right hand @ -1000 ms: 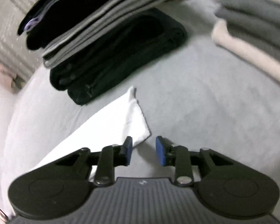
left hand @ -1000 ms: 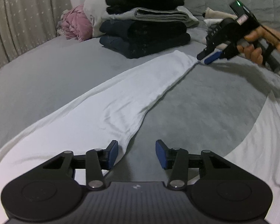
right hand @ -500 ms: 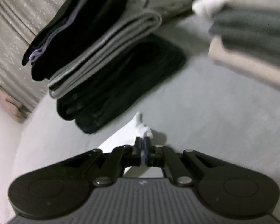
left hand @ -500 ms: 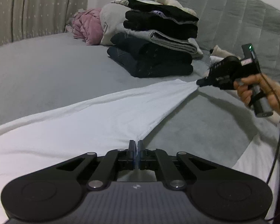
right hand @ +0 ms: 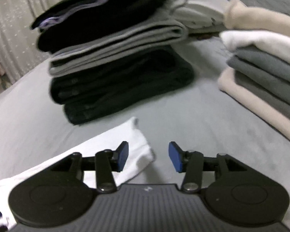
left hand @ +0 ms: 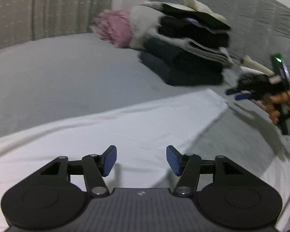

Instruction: Fold clothes

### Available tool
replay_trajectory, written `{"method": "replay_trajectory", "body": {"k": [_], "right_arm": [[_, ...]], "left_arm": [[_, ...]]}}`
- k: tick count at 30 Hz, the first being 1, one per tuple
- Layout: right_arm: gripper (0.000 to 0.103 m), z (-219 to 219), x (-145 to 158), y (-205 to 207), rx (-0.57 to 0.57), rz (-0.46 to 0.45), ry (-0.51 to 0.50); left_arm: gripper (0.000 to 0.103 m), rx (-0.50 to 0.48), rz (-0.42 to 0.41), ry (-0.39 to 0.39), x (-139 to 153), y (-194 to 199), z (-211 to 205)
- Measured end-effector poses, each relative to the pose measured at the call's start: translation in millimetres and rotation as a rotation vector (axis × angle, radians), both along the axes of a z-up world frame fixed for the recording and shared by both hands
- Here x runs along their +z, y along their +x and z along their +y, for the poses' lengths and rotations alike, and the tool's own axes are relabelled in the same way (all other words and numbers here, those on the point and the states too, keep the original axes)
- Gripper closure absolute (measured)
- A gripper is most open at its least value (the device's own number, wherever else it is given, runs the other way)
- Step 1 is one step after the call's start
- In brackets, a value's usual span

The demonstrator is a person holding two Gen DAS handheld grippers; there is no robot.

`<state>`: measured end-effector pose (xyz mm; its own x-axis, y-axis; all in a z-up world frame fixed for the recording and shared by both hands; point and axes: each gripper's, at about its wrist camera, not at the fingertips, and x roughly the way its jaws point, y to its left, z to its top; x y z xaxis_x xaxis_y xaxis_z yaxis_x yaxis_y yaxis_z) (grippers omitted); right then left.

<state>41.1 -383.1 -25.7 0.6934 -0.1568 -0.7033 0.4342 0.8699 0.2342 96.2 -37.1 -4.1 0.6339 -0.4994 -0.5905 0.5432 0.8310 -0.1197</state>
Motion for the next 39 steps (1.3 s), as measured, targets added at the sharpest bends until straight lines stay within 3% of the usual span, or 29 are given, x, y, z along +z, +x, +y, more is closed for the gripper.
{"method": "replay_trajectory", "body": {"k": [7,10,12,15,17,19,20,21,23,24,25,28,32,37,39], "right_arm": [[0.047,43,0,9,0.176,-0.008,-0.051],[0.047,54,-4,13,0.207,0.006,-0.056],[0.047,57,-6,14,0.216,0.006,-0.057],[0.047,61,-8,14,0.228,0.003,-0.060],[0.047,64,-10,17,0.247,0.006,-0.069],[0.047,69,-11,16,0.252,0.014,-0.079],[0.047,71,-12,17,0.253,0.021,-0.085],[0.047,73,-13,18,0.255,0.027,-0.091],[0.046,81,-13,18,0.271,0.032,-0.106],[0.046,85,-13,18,0.287,0.030,-0.113],[0.046,91,-12,19,0.305,0.027,-0.119],[0.045,101,-10,24,0.340,0.016,-0.125],[0.044,118,-7,36,0.406,-0.012,-0.126],[0.044,148,-6,59,0.550,-0.041,-0.142],[0.044,167,-8,72,0.601,-0.044,-0.153]], "left_arm": [[0.045,0.315,0.001,0.101,5,21,83],[0.045,0.498,0.005,0.078,0,29,135],[0.046,0.603,0.026,0.014,-7,33,176],[0.047,0.689,0.030,0.001,-17,31,210],[0.063,0.728,0.022,0.002,-27,29,232],[0.086,0.733,0.000,0.006,-33,26,243],[0.086,0.736,-0.001,0.007,-32,25,245],[0.084,0.738,0.005,0.010,-29,24,245],[0.067,0.724,0.014,0.030,-22,25,236],[0.050,0.699,0.008,0.049,-17,25,227],[0.043,0.680,-0.004,0.062,-15,25,221],[0.043,0.655,-0.039,0.119,-10,31,213],[0.040,0.717,-0.070,0.201,-6,54,222],[0.039,0.781,0.012,0.202,-19,82,250],[0.040,0.775,0.015,0.150,-21,84,259]]}}
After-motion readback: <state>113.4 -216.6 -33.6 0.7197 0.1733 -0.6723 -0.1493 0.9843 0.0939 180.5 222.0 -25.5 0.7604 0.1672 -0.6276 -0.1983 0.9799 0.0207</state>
